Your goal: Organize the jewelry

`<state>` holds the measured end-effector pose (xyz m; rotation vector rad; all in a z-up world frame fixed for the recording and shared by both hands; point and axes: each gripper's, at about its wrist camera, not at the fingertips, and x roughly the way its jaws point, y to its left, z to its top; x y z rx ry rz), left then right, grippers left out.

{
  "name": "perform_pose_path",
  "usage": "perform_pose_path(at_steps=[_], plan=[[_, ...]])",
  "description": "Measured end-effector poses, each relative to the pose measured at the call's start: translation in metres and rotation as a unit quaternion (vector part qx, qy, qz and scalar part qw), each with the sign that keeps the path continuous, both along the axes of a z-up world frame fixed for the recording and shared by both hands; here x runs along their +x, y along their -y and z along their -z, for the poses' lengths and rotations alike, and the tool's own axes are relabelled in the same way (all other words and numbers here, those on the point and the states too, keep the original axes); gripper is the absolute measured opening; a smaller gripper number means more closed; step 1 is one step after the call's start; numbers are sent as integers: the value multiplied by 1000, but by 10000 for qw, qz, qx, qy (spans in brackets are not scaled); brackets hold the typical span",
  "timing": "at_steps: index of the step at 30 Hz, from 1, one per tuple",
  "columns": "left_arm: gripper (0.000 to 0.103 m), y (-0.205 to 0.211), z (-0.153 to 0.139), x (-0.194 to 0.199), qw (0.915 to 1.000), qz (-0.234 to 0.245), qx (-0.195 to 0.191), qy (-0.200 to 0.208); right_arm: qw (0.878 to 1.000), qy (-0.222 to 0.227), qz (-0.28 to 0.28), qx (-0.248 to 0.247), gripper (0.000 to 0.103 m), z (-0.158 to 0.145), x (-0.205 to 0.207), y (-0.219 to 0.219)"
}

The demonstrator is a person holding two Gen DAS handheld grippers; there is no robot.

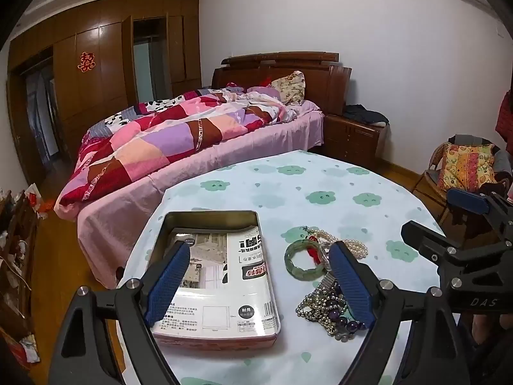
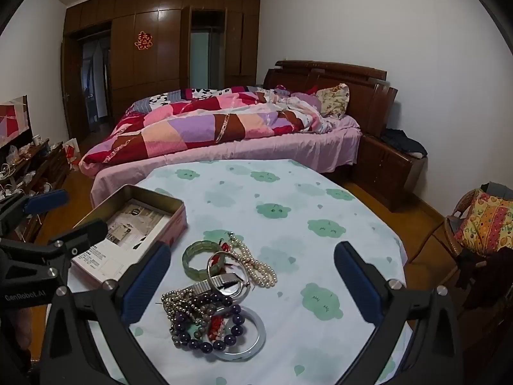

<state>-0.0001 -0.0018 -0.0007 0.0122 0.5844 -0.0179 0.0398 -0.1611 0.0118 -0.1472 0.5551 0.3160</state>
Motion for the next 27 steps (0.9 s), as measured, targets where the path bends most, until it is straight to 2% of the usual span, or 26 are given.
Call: perform_pose_path(at_steps=[1, 27], plan=[[88, 0, 0, -1, 10000, 35, 13, 6, 9999, -105, -11, 31, 103, 0, 1, 0], [89, -6, -1, -2, 9999, -62, 125, 36, 10000, -64, -6, 23, 103, 2, -1, -2]])
